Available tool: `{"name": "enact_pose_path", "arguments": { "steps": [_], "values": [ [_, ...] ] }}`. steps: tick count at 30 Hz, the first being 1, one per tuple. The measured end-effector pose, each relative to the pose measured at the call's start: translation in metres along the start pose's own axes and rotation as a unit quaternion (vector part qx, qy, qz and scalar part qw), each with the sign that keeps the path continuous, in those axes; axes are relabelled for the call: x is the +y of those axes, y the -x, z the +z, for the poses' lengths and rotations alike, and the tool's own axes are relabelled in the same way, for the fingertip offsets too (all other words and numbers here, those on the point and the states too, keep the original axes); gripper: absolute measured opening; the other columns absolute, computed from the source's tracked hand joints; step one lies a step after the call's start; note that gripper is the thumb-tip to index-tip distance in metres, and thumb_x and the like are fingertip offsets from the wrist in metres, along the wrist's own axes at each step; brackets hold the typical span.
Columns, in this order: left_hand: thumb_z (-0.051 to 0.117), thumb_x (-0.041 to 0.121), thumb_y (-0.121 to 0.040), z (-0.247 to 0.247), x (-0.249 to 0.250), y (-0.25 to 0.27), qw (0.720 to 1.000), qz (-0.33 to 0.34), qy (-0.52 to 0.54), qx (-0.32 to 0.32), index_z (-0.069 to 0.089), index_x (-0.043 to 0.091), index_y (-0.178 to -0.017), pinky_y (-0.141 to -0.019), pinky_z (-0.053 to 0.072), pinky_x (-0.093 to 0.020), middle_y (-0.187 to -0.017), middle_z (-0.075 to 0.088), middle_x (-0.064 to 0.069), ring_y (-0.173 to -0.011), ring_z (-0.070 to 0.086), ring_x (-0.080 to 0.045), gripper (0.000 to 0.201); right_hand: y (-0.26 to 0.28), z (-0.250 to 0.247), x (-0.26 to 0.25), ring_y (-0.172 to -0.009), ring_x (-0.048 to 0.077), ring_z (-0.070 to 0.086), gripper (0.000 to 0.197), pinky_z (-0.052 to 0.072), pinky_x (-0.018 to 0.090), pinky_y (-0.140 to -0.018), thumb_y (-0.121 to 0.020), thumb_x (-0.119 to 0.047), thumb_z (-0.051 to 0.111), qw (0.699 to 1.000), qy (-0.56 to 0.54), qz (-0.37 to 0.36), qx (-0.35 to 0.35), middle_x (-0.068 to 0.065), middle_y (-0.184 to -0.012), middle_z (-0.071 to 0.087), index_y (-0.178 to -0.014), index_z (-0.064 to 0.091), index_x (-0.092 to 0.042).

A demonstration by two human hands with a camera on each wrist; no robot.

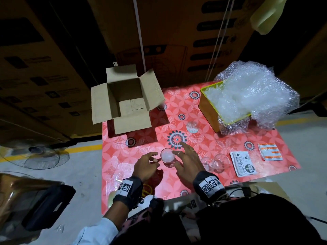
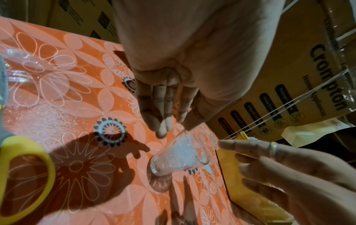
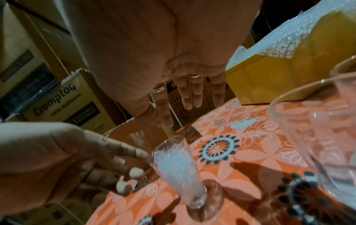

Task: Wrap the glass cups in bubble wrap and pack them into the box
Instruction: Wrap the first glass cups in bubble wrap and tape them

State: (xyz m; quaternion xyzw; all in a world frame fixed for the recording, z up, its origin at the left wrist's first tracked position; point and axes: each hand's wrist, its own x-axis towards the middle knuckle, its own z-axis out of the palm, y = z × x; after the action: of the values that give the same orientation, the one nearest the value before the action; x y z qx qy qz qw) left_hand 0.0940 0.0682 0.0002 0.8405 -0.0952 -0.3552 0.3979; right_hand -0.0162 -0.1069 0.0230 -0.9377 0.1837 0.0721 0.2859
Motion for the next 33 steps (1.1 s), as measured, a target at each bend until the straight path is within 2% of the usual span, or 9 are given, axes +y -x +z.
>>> {"name": "enact_pose_path", "arguments": {
  "steps": [2, 5, 8, 12, 16, 19, 21, 28, 33],
  "values": [
    [0.072, 0.017, -0.087, -0.002, 0.007, 0.007, 0.998, 0.025, -0.028, 0.058, 0.067, 0.031, -0.129, -0.086, 0.055, -0.03, -0.106, 0.071, 0.01, -0.09, 0.069, -0.008, 0.044, 0.0, -0.015, 0.006, -0.152, 0.024, 0.021, 0.047, 0.024, 0.041, -0.123, -0.097, -0.024, 0.059, 1.0, -0.019, -0.009, 0.01, 0.002, -0.167, 0.02, -0.144, 0.055, -0.026],
    [0.069, 0.005, -0.087, -0.003, 0.032, 0.022, 0.972, 0.173, -0.057, 0.146, 0.069, 0.028, -0.124, -0.076, 0.055, -0.027, -0.109, 0.067, 0.01, -0.089, 0.065, -0.002, 0.044, 0.001, -0.044, 0.015, -0.147, 0.025, 0.029, 0.047, 0.033, 0.042, -0.119, -0.095, -0.019, 0.063, 0.998, -0.039, -0.029, 0.049, 0.003, -0.163, 0.026, -0.141, 0.058, -0.025],
    [0.07, 0.003, -0.083, 0.005, 0.068, 0.023, 0.941, 0.286, -0.083, 0.158, 0.069, 0.025, -0.125, -0.072, 0.053, -0.024, -0.11, 0.064, 0.011, -0.091, 0.063, -0.003, 0.047, 0.001, -0.081, 0.031, -0.142, 0.027, 0.039, 0.045, 0.042, 0.046, -0.111, -0.091, -0.018, 0.067, 0.989, -0.083, -0.061, 0.106, 0.005, -0.158, 0.036, -0.135, 0.063, -0.022],
    [0.072, 0.009, -0.085, 0.031, 0.128, 0.007, 0.922, 0.345, -0.095, 0.147, 0.065, 0.025, -0.127, -0.077, 0.053, -0.029, -0.113, 0.061, 0.01, -0.096, 0.062, -0.006, 0.046, -0.001, -0.137, 0.063, -0.137, 0.02, 0.044, 0.04, 0.045, 0.043, -0.108, -0.089, -0.022, 0.068, 0.978, -0.101, -0.075, 0.168, -0.003, -0.151, 0.042, -0.128, 0.066, -0.025],
    [0.072, 0.01, -0.086, 0.067, 0.19, -0.01, 0.909, 0.382, -0.104, 0.131, 0.063, 0.023, -0.128, -0.078, 0.054, -0.032, -0.114, 0.06, 0.007, -0.097, 0.059, -0.007, 0.045, -0.004, -0.185, 0.108, -0.131, 0.017, 0.049, 0.034, 0.055, 0.043, -0.093, -0.088, -0.029, 0.063, 0.971, -0.108, -0.061, 0.204, -0.004, -0.145, 0.046, -0.121, 0.068, -0.022],
    [0.071, 0.011, -0.084, 0.094, 0.226, -0.024, 0.905, 0.393, -0.116, 0.118, 0.062, 0.022, -0.127, -0.08, 0.055, -0.036, -0.115, 0.059, 0.007, -0.099, 0.06, -0.011, 0.045, -0.005, -0.215, 0.146, -0.105, 0.017, 0.061, 0.031, 0.054, 0.032, -0.08, -0.092, -0.02, 0.07, 0.969, -0.097, -0.041, 0.224, -0.003, -0.141, 0.049, -0.122, 0.068, -0.021],
    [0.068, 0.015, -0.083, 0.112, 0.243, -0.034, 0.904, 0.395, -0.117, 0.114, 0.063, 0.022, -0.127, -0.079, 0.055, -0.039, -0.115, 0.058, 0.006, -0.1, 0.061, -0.015, 0.044, -0.006, -0.233, 0.174, -0.094, 0.016, 0.063, 0.029, 0.054, 0.031, -0.083, -0.092, -0.018, 0.071, 0.965, -0.099, -0.03, 0.241, -0.004, -0.134, 0.053, -0.121, 0.068, -0.02],
    [0.066, 0.046, -0.089, 0.164, 0.289, -0.057, 0.898, 0.408, -0.121, 0.111, 0.057, 0.028, -0.139, -0.086, 0.051, -0.028, -0.122, 0.051, 0.01, -0.11, 0.055, -0.01, 0.054, -0.038, -0.294, 0.276, -0.109, 0.013, 0.059, 0.029, 0.049, 0.029, -0.089, -0.092, -0.017, 0.072, 0.962, -0.087, 0.015, 0.257, -0.005, -0.122, 0.061, -0.12, 0.068, -0.023],
    [0.074, 0.04, -0.093, 0.186, 0.296, -0.059, 0.914, 0.366, -0.105, 0.14, 0.058, 0.032, -0.139, -0.08, 0.044, -0.011, -0.125, 0.052, 0.013, -0.111, 0.056, -0.005, 0.049, -0.087, -0.336, 0.336, -0.119, 0.024, 0.058, 0.035, 0.047, 0.033, -0.099, -0.092, -0.016, 0.074, 0.961, -0.056, 0.088, 0.257, 0.005, -0.129, 0.062, -0.125, 0.067, -0.017]
  ]
}}
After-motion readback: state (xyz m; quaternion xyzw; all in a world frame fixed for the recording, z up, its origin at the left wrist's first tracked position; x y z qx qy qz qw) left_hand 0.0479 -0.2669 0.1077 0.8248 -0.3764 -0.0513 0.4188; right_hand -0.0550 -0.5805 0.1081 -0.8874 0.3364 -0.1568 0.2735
